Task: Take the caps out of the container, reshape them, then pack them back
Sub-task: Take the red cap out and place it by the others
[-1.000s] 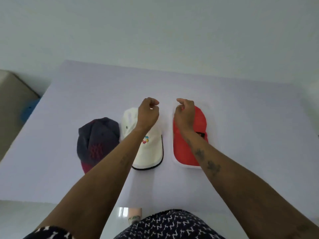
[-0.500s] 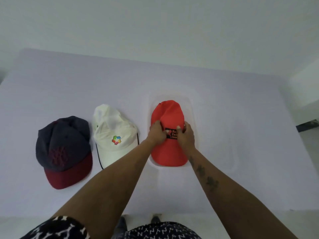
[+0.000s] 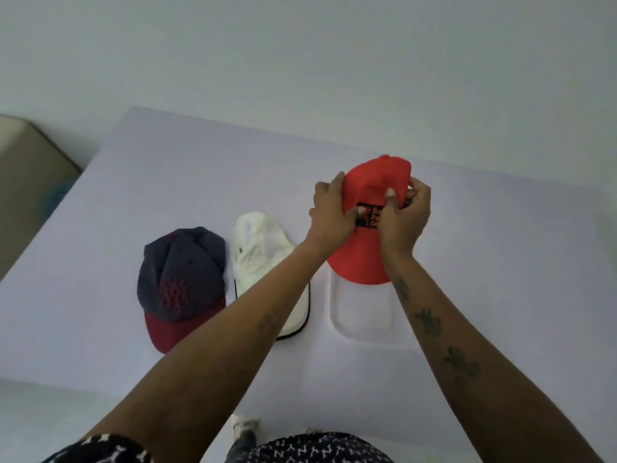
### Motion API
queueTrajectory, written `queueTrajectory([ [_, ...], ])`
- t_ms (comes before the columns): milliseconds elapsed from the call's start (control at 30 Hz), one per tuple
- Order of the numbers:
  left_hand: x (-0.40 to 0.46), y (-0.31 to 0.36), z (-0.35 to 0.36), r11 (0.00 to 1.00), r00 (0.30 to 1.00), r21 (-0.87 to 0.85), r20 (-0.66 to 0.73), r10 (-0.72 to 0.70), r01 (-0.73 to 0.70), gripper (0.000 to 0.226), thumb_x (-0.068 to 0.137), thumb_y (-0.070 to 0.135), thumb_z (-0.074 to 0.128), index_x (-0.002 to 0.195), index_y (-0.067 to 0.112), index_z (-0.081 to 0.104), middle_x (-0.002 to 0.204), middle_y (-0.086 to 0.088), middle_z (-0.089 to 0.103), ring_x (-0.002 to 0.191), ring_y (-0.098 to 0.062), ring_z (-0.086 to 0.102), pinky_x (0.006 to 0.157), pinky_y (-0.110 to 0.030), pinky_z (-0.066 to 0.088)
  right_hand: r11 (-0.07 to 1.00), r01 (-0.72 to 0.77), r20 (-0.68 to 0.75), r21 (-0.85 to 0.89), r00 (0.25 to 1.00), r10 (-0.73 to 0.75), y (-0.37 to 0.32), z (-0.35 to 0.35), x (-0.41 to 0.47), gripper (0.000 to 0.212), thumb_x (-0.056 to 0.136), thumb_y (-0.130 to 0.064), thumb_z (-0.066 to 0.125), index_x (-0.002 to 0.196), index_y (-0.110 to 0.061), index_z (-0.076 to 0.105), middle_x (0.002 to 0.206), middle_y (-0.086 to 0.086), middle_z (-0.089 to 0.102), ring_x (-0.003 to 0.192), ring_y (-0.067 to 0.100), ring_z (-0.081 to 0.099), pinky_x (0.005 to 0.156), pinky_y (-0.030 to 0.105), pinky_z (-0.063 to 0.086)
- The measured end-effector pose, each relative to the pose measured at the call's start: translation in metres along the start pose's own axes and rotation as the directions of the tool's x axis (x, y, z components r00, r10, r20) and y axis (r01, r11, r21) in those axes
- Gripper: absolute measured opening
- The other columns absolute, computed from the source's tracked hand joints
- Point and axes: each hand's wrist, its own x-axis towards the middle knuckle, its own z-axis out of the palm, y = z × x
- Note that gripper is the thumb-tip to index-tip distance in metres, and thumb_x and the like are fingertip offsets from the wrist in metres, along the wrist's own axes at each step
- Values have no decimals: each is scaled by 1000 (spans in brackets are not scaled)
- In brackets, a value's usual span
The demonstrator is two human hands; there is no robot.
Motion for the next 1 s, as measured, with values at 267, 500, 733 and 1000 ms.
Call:
queueTrajectory([
  [267, 60, -21, -174, 986, 973, 164, -228, 27, 11, 71, 79, 22, 69, 142, 12, 37, 125, -15, 44, 118, -28, 47, 107, -44, 35, 990, 50, 275, 133, 958, -85, -78, 158, -11, 26, 85, -14, 63, 109, -13, 56, 77, -13, 51, 73, 3, 53, 68, 10, 43],
  [500, 115, -123, -263, 925, 963, 330, -246, -106, 186, 39, 78, 22, 68, 109, 4, 52, 113, -21, 48, 108, -33, 46, 94, -46, 42, 999, -27, 485, -34, 873, 40, -54, 294, -34, 32, 82, -17, 69, 110, -7, 56, 76, -12, 51, 77, 9, 54, 63, 13, 41],
  [733, 139, -200, -249, 908, 951, 307, -212, -226, 284, 41, 82, 19, 67, 116, 5, 50, 121, -21, 43, 110, -37, 48, 97, -46, 43, 981, -80, 510, -174, 845, 160, 7, 343, -43, 32, 84, -16, 68, 111, -7, 56, 81, -7, 55, 83, 12, 55, 79, 26, 47],
  [1000, 138, -233, -238, 914, 960, 299, -149, -239, 274, 66, 90, 20, 60, 144, 2, 27, 138, -22, 37, 127, -35, 43, 106, -39, 36, 976, -42, 580, -212, 799, 161, 35, 354, -44, 36, 91, -14, 58, 125, -7, 50, 122, 9, 61, 110, 21, 59, 87, 24, 43],
])
